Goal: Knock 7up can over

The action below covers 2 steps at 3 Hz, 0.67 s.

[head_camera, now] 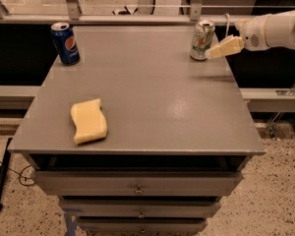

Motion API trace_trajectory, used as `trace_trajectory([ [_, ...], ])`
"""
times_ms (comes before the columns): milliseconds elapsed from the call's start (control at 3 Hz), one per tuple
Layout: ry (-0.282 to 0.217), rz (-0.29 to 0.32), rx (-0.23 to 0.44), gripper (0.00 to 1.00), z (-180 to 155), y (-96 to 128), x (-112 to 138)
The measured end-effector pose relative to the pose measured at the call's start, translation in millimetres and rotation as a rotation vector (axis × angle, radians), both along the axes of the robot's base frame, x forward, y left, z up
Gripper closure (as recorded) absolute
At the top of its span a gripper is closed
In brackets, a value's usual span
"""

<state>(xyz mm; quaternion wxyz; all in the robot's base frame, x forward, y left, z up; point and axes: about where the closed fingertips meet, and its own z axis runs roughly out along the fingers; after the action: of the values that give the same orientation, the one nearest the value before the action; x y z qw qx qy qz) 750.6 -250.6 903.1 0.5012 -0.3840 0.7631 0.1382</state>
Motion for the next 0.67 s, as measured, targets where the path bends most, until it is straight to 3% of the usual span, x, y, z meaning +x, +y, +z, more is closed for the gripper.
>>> trace_trajectory([
  [333, -0.046, 0.016, 0.131, 0.00, -3, 15, 30],
  [667, -0.048, 0.019, 0.212, 0.16, -13, 23, 47],
])
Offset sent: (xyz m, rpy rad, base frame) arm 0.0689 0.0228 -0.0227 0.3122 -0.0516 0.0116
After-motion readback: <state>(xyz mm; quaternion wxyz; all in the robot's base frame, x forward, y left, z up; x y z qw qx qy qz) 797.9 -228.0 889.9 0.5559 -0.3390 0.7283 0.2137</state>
